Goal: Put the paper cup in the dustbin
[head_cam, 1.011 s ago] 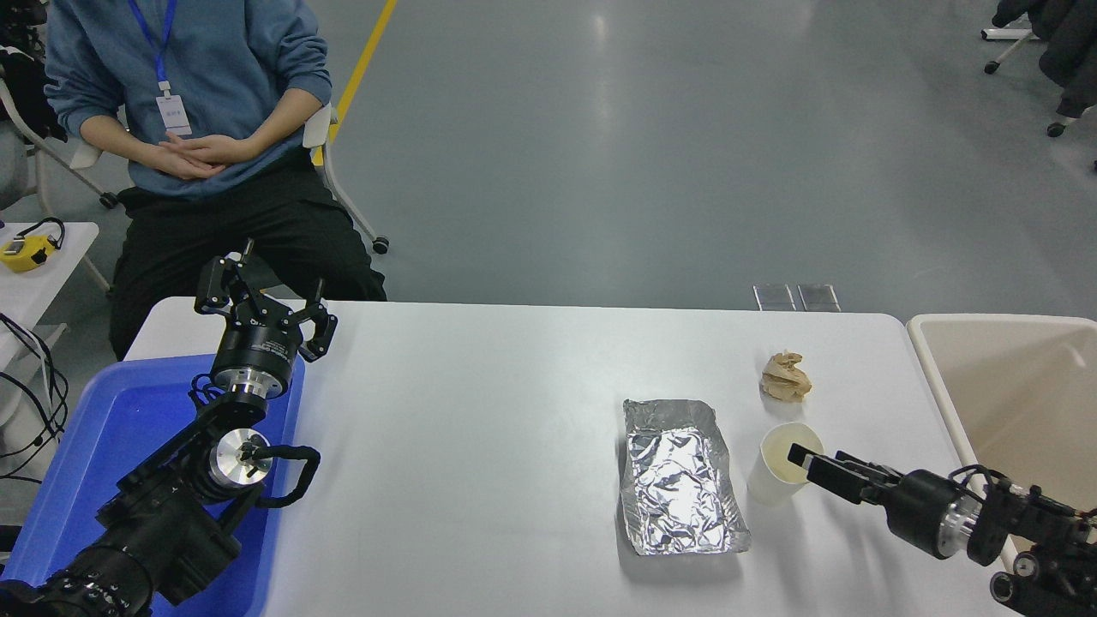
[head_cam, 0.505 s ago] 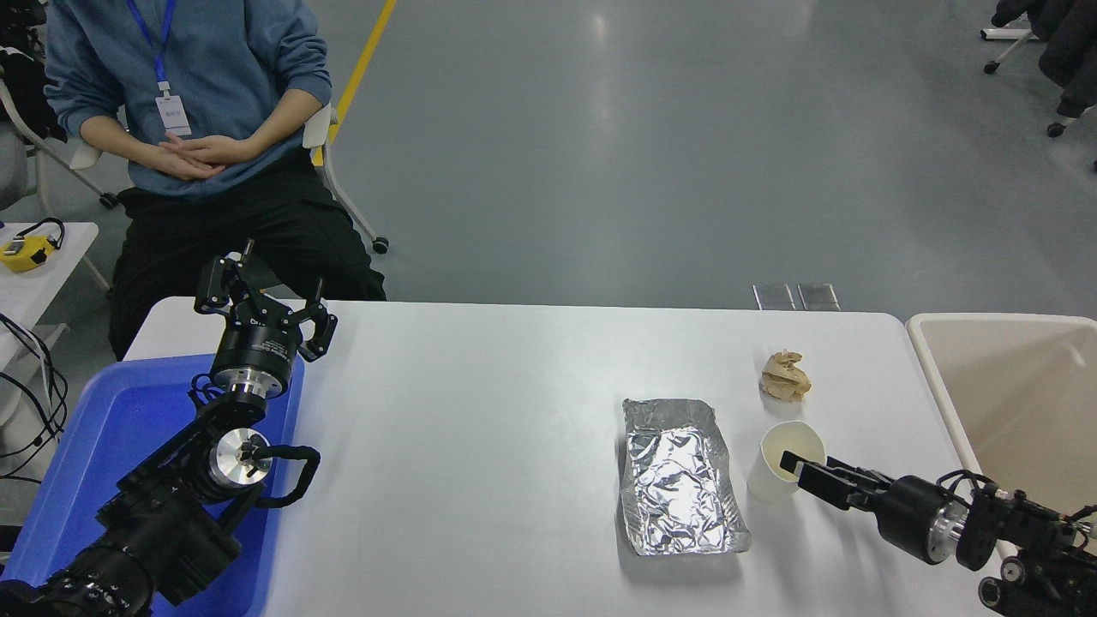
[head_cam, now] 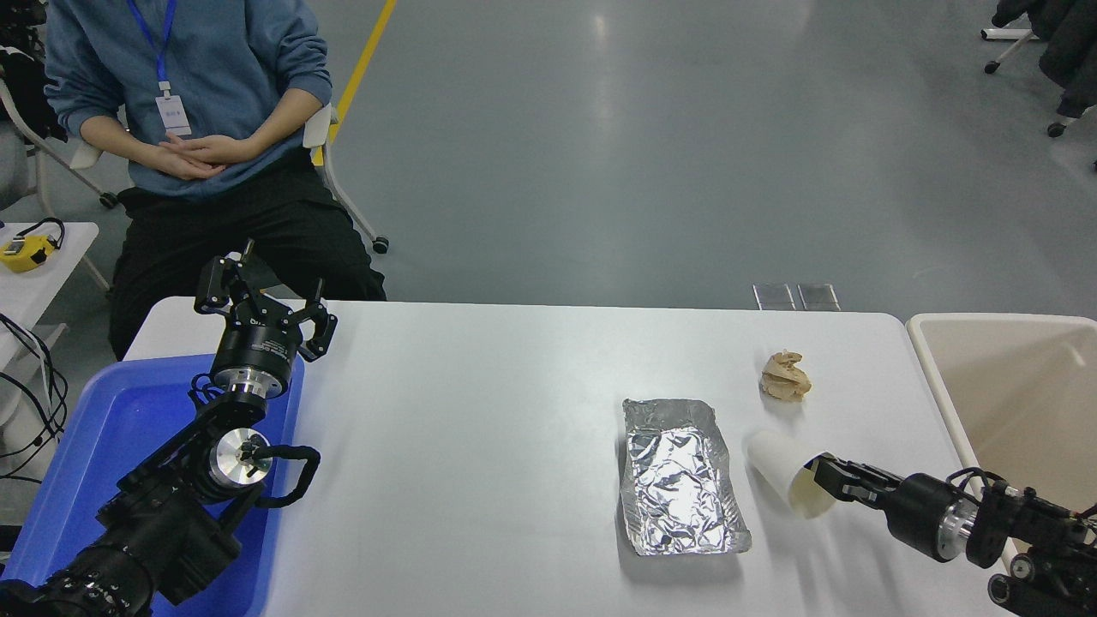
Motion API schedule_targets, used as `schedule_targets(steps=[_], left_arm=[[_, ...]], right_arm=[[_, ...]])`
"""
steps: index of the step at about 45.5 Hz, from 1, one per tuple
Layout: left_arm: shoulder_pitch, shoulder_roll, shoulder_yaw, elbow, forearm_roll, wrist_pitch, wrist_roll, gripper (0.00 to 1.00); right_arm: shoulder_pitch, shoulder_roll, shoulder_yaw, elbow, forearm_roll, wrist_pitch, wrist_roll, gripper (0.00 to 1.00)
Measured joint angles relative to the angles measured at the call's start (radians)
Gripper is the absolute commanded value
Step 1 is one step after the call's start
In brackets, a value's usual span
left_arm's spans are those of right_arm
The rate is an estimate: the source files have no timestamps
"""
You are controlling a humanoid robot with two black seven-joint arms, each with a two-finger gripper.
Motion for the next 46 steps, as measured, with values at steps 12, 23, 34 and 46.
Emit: schedule_targets(steps=[12, 23, 34, 46], left_arm=[[0.0, 0.0, 0.0, 0.0, 0.0, 0.0, 0.0, 1.0], [0.0, 0.0, 0.0, 0.0, 0.0, 0.0, 0.0, 1.0], [0.0, 0.0, 0.0, 0.0, 0.0, 0.0, 0.0, 1.0], [0.0, 0.0, 0.0, 0.0, 0.0, 0.0, 0.0, 1.0]], right_arm=[[0.001, -0.044, -0.017, 0.04, 0.007, 0.002, 0.005, 0.14], [0.0, -0.061, -0.02, 0.056, 0.012, 0.001, 0.039, 0.0], [0.001, -0.074, -0.02, 0.061, 0.017, 0.001, 0.066, 0.0], [0.011, -0.11, -0.014, 0.091, 0.05, 0.007, 0.085, 0.0]])
